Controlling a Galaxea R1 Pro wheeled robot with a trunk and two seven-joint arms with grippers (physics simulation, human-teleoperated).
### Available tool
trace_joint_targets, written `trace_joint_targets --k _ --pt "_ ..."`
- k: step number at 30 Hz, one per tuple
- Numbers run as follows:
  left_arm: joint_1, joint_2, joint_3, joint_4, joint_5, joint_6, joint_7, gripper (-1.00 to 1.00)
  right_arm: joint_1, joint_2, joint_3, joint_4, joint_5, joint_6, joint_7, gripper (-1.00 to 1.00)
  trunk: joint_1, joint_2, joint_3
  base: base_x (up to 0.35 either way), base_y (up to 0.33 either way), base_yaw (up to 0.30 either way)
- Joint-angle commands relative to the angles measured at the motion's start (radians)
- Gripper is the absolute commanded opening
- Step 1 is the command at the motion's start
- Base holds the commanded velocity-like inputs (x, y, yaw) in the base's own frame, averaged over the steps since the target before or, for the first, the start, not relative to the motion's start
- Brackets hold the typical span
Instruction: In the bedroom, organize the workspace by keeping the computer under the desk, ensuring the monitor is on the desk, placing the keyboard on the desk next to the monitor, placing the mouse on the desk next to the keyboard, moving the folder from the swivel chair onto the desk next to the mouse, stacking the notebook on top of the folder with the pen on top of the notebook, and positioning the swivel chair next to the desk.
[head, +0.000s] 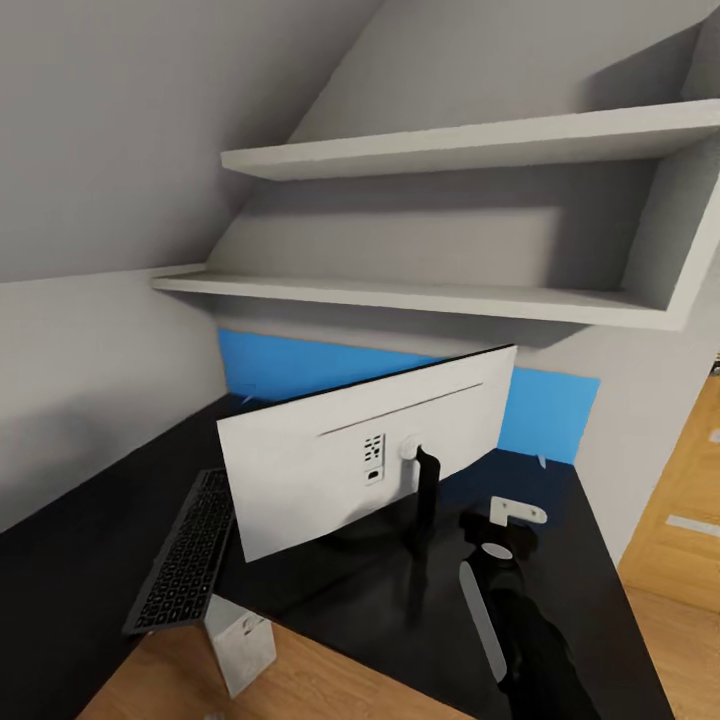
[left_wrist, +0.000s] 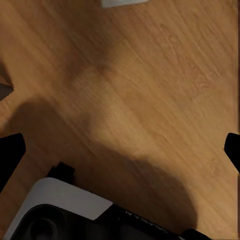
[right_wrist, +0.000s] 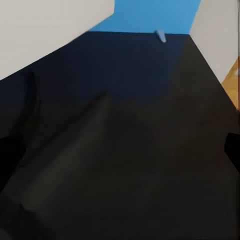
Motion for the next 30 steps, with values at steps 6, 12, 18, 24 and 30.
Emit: trace_joint_targets --k 6,12,18,24,30 --pt "0.000 -0.001 -0.003 -0.002 0.013 0.005 0.009 1.00 0.000 -0.001 0.002 -0.012 -0.005 0.006 -0.006 1.00 0.000 -0.001 -0.001 0.021 0.027 -0.075" --pt "0.001 -0.010 -0.001 -0.002 0.013 0.007 0.009 1.00 0.002 -0.002 0.002 -0.022 -0.005 0.006 -0.006 1.00 0.012 -0.022 -0.011 0.003 0.004 -0.010" --pt "0.002 -0.007 0.003 -0.003 0.015 0.004 0.009 1.00 0.004 -0.003 0.002 -0.035 -0.006 0.007 -0.002 1.00 0.035 -0.064 -0.030 0.001 0.001 -0.002" --pt "0.014 0.005 0.016 -0.004 0.048 0.001 0.008 1.00 0.047 -0.010 0.006 -0.103 -0.010 0.008 0.016 1.00 0.058 -0.106 -0.048 0.000 0.000 0.000" --pt "0.023 0.018 0.062 -0.004 0.117 0.001 0.004 1.00 0.076 -0.013 0.041 -0.147 -0.010 0.040 0.078 1.00 0.081 -0.148 -0.067 0.000 0.000 0.000"
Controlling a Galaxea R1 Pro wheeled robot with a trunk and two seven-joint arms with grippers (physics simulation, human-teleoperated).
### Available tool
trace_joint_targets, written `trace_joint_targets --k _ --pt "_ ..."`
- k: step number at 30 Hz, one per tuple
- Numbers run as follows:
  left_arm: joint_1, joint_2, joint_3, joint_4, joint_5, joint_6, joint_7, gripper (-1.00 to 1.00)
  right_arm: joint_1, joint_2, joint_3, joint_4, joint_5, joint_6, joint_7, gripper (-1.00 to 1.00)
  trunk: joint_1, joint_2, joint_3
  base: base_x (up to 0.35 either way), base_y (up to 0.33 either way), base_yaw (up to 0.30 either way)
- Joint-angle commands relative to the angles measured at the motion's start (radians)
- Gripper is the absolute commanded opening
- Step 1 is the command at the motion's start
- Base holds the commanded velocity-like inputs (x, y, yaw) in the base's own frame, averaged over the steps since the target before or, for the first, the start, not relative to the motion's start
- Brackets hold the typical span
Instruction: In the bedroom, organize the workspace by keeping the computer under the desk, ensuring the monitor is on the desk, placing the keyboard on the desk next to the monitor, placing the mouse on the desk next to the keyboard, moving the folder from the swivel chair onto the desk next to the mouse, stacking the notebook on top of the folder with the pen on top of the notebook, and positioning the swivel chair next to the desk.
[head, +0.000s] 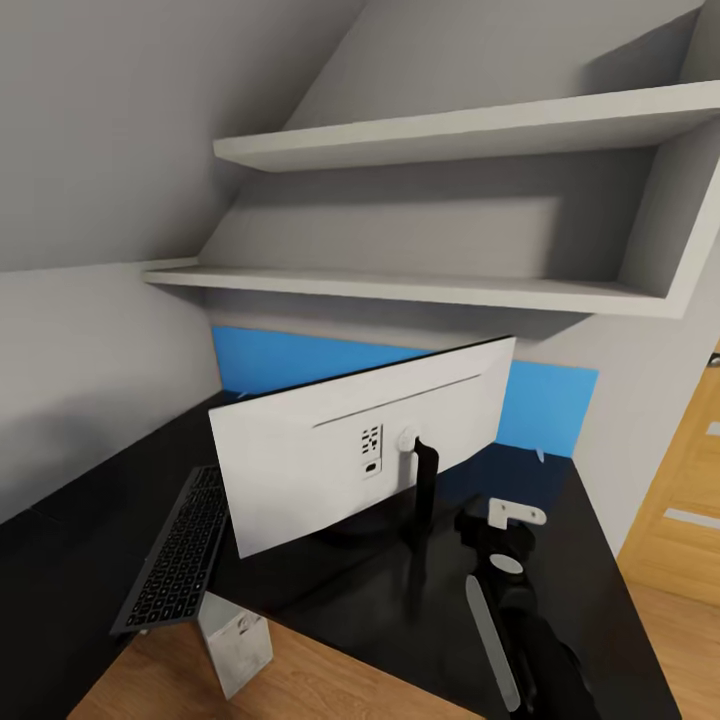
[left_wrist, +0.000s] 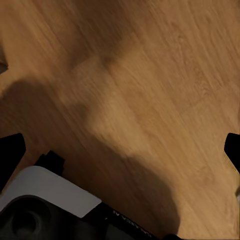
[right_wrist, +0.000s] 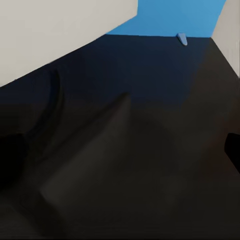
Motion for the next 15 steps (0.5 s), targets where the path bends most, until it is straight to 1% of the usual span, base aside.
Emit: trace_joint_targets --k 1,5,8,9,10,12,13,14,15 --pt "0.000 0.002 -0.002 -0.002 0.014 0.001 0.009 1.00 0.002 0.000 0.006 -0.010 -0.005 0.020 -0.001 1.00 0.004 -0.008 -0.005 0.000 0.000 0.000" --pt "0.002 0.004 0.008 -0.001 0.026 0.003 0.011 1.00 0.010 0.001 0.020 -0.049 -0.005 0.082 0.016 1.00 0.019 -0.036 -0.017 0.000 0.000 0.000" --pt "0.002 0.003 0.012 -0.001 0.029 0.004 0.013 1.00 0.013 0.007 0.028 -0.064 -0.005 0.114 0.017 1.00 0.031 -0.057 -0.026 0.000 0.000 -0.003" --pt "0.002 0.001 0.013 -0.001 0.031 0.006 0.014 1.00 0.013 0.030 0.034 -0.063 -0.006 0.139 0.005 1.00 0.035 -0.064 -0.030 0.000 0.000 -0.179" --pt "0.002 0.001 0.013 -0.001 0.032 0.006 0.014 1.00 0.013 0.036 0.035 -0.061 -0.007 0.141 -0.006 1.00 0.039 -0.071 -0.033 0.000 0.000 -0.203" --pt "0.002 0.000 0.013 -0.001 0.032 0.006 0.014 1.00 0.012 0.036 0.038 -0.052 -0.009 0.142 -0.041 1.00 0.046 -0.085 -0.039 0.000 0.000 -0.230" --pt "0.002 0.000 0.012 -0.001 0.032 0.007 0.015 1.00 0.012 0.036 0.045 -0.040 -0.016 0.140 -0.084 1.00 0.050 -0.092 -0.042 0.000 0.000 -0.260" --pt "0.001 -0.001 0.012 -0.001 0.033 0.007 0.015 1.00 0.012 0.036 0.130 -0.015 -0.075 0.104 -0.173 1.00 0.054 -0.099 -0.045 0.000 0.000 -0.286" --pt "0.001 -0.001 0.012 -0.001 0.033 0.006 0.016 1.00 0.012 0.036 0.155 -0.006 -0.088 0.085 -0.194 1.00 0.058 -0.106 -0.048 0.000 0.000 -0.288"
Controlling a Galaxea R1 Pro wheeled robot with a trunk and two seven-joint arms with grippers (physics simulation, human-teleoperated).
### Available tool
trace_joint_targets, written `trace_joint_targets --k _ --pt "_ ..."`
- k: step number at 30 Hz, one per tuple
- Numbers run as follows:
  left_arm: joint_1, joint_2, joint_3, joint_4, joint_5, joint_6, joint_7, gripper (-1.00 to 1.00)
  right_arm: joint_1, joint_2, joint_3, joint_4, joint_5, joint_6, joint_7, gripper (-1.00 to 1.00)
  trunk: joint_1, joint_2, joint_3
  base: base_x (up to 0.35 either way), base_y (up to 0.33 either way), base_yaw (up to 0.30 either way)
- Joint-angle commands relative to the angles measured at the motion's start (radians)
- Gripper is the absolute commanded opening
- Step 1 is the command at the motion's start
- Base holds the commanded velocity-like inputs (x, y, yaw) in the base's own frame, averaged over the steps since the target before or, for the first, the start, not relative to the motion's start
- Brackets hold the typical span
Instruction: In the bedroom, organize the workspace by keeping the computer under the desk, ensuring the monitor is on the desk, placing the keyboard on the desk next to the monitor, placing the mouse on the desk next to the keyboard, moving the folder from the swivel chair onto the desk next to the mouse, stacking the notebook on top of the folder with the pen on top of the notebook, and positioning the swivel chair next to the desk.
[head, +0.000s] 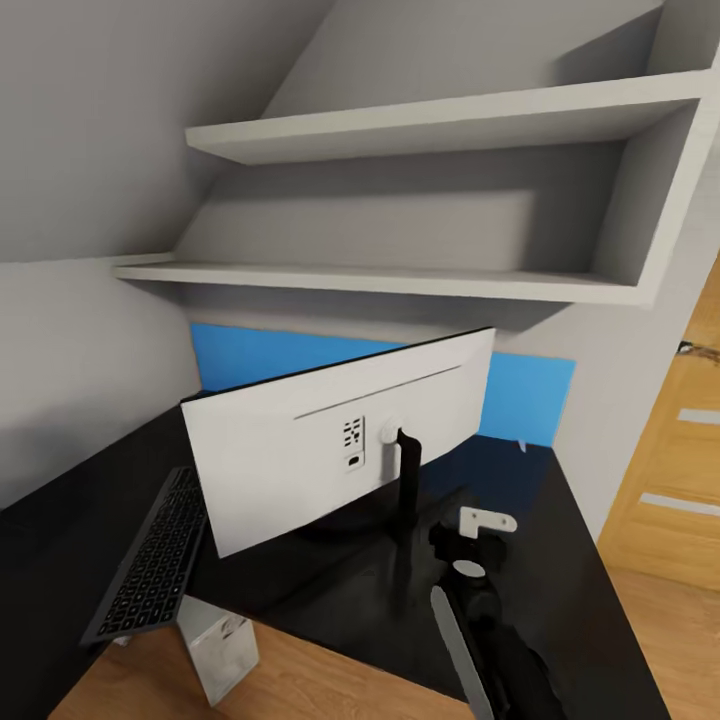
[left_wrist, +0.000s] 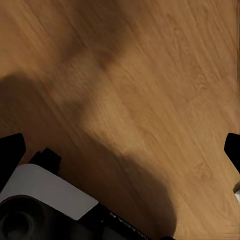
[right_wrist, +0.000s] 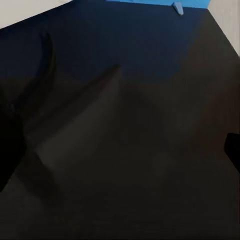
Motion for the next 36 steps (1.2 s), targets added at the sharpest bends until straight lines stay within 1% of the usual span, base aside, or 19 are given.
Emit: trace_joint_targets --k 1,2,3,4,5,8,9,13,14,15,18,22,25,30,36 --pt "0.000 0.001 -0.005 -0.003 0.009 0.001 0.009 1.00 -0.001 0.000 0.028 0.012 -0.019 -0.021 -0.034 1.00 0.004 -0.008 -0.004 0.000 0.000 -0.289" --pt "0.000 0.001 -0.006 -0.003 0.009 0.001 0.009 1.00 -0.002 0.000 0.158 0.075 -0.048 -0.164 -0.194 1.00 0.008 -0.015 -0.008 0.000 0.000 -0.289" --pt "0.000 0.001 -0.006 -0.003 0.009 0.001 0.009 1.00 -0.002 0.000 0.187 0.083 -0.051 -0.188 -0.226 1.00 0.012 -0.022 -0.011 0.000 0.000 -0.289" --pt "0.000 0.001 -0.006 -0.003 0.009 0.002 0.008 1.00 -0.004 0.000 0.241 0.095 -0.057 -0.223 -0.280 1.00 0.016 -0.029 -0.014 0.000 0.000 -0.289" --pt "0.000 0.000 -0.007 -0.003 0.009 0.002 0.009 1.00 -0.008 0.000 0.318 0.118 -0.070 -0.264 -0.350 1.00 0.019 -0.036 -0.017 0.000 0.000 -0.283" --pt "0.000 0.001 -0.006 -0.003 0.009 0.001 0.009 1.00 -0.010 0.000 0.345 0.143 -0.077 -0.279 -0.373 1.00 0.031 -0.057 -0.026 0.000 0.000 -0.183" --pt "0.000 0.001 -0.006 -0.003 0.009 0.001 0.010 1.00 -0.012 0.000 0.350 0.150 -0.078 -0.282 -0.376 1.00 0.035 -0.064 -0.030 0.000 0.000 -0.073" --pt "0.000 0.002 -0.007 -0.003 0.004 -0.003 0.008 1.00 -0.018 0.000 0.356 0.161 -0.084 -0.284 -0.376 1.00 0.035 -0.064 -0.030 0.000 0.000 -0.028" --pt "0.001 -0.003 -0.013 0.003 -0.001 -0.009 0.008 1.00 -0.024 0.000 0.350 0.167 -0.089 -0.290 -0.370 1.00 0.035 -0.064 -0.030 0.000 0.000 0.000" --pt "0.001 -0.003 -0.014 0.009 -0.005 -0.014 0.007 1.00 -0.030 0.000 0.345 0.172 -0.095 -0.296 -0.364 1.00 0.035 -0.064 -0.030 0.000 0.000 0.000" --pt "0.001 0.000 -0.012 0.026 -0.003 -0.031 0.007 1.00 -0.046 0.000 0.328 0.189 -0.112 -0.313 -0.351 1.00 0.035 -0.064 -0.030 0.000 0.000 0.000" --pt "0.001 0.000 -0.012 0.048 -0.003 -0.048 0.007 1.00 -0.069 0.000 0.306 0.211 -0.132 -0.335 -0.351 1.00 0.035 -0.064 -0.030 0.000 0.000 0.000" --pt "0.001 0.000 -0.012 0.064 -0.003 -0.048 0.007 1.00 -0.086 0.000 0.289 0.228 -0.132 -0.337 -0.351 1.00 0.035 -0.064 -0.030 0.000 0.000 0.000" --pt "0.001 0.000 -0.012 0.064 -0.003 -0.048 0.007 1.00 -0.107 0.000 0.261 0.229 -0.132 -0.337 -0.351 1.00 0.035 -0.064 -0.030 0.000 0.000 0.000" --pt "0.001 0.000 -0.012 0.064 -0.003 -0.048 0.007 1.00 -0.107 0.000 0.258 0.229 -0.132 -0.337 -0.351 1.00 0.035 -0.064 -0.030 0.000 0.000 0.000"
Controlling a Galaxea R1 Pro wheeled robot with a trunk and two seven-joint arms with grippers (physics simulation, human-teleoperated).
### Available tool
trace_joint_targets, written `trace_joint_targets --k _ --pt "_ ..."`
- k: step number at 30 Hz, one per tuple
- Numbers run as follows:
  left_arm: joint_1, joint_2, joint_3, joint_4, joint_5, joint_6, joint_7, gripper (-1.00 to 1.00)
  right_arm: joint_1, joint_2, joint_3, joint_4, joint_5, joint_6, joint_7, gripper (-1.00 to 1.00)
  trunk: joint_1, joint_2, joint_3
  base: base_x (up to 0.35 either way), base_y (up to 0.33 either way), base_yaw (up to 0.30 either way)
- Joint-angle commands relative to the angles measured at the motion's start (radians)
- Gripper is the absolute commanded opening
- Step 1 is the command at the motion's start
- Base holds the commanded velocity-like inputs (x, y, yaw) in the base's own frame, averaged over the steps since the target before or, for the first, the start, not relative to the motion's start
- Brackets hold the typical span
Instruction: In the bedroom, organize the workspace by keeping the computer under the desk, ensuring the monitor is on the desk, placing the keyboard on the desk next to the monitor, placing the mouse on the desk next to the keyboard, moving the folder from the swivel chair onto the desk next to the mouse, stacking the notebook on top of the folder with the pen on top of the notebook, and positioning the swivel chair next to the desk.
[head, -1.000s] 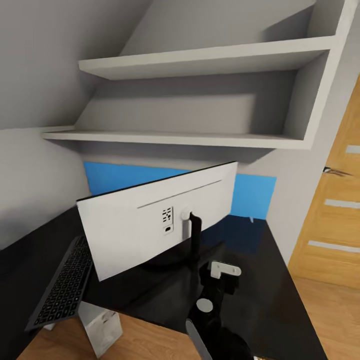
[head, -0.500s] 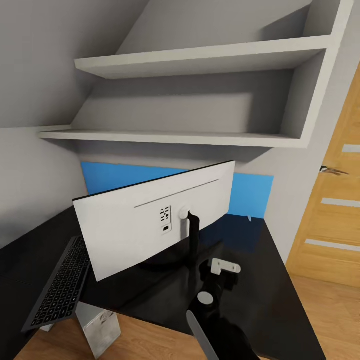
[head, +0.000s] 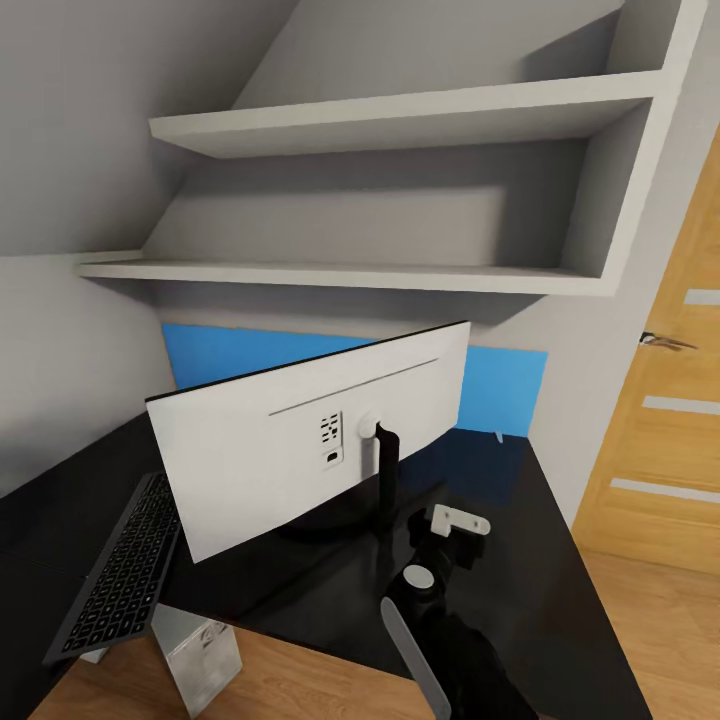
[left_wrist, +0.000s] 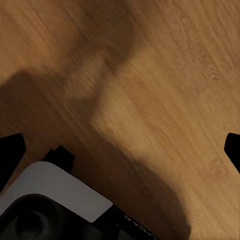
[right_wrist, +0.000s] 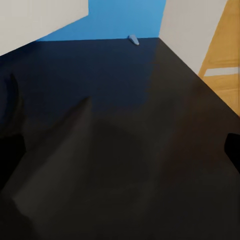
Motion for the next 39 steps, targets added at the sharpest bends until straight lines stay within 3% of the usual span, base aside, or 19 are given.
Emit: trace_joint_targets --k 1,11,17,27,39 --pt "0.000 0.002 -0.006 -0.002 0.008 0.001 0.009 1.00 -0.001 0.000 0.001 -0.001 -0.002 0.010 -0.006 1.00 0.000 -0.001 -0.001 0.000 0.000 0.000" --pt "0.000 0.002 -0.006 -0.002 0.008 0.001 0.009 1.00 -0.001 0.000 0.001 -0.001 -0.002 0.010 -0.006 1.00 0.000 -0.001 -0.001 0.000 0.000 0.000" --pt "0.000 0.000 -0.001 -0.036 0.014 0.031 0.007 1.00 0.033 0.000 0.035 -0.035 0.030 0.028 -0.035 1.00 0.000 -0.001 -0.001 0.000 0.000 0.000" --pt "0.000 -0.001 0.000 -0.074 0.010 0.044 0.005 1.00 0.076 0.000 0.090 -0.063 0.041 0.030 -0.045 1.00 0.000 -0.001 -0.001 0.011 0.004 0.000" --pt "0.000 -0.003 -0.002 -0.078 0.005 0.045 0.004 1.00 0.080 -0.001 0.094 -0.063 0.040 0.030 -0.040 1.00 0.000 -0.001 -0.001 0.157 0.113 0.000"
